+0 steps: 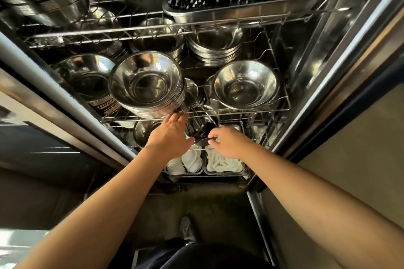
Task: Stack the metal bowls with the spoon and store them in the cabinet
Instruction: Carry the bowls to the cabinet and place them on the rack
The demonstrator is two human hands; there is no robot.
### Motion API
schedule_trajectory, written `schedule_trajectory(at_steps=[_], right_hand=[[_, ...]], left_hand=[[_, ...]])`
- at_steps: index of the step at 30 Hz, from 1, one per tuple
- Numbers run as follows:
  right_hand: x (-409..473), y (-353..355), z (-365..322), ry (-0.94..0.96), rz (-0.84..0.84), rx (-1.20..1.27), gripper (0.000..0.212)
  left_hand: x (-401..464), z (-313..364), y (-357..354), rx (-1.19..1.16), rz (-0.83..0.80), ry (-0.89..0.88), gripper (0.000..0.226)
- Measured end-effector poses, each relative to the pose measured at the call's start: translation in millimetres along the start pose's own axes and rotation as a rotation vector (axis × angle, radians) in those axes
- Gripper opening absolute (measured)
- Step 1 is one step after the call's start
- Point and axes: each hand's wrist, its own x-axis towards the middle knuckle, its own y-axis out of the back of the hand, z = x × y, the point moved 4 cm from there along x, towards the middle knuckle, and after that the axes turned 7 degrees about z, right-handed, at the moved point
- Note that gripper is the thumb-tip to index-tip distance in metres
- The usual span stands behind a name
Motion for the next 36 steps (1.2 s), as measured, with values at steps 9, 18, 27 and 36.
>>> schedule_trajectory(at_steps=[9,18,27,36], right_hand=[[-36,118,-9,0.094,0.337,-0.020,0.015],[-26,156,24,-0.366,0.377,-0.111,0.109],[-13,137,40,-0.463,0.211,-0.032,0.148],[-6,126,36,-0.384,0.186,-0.083,0.144]], left_hand=[[35,60,44,-0.069,0.213,-0.150,0.049],[78,84,19,-0.007,0.118,-0.201,0.098],[84,72,-10,-0.021,0.020,-0.207,0.104],[70,56,-6,-0.019,0.042,-0.158,0.097]])
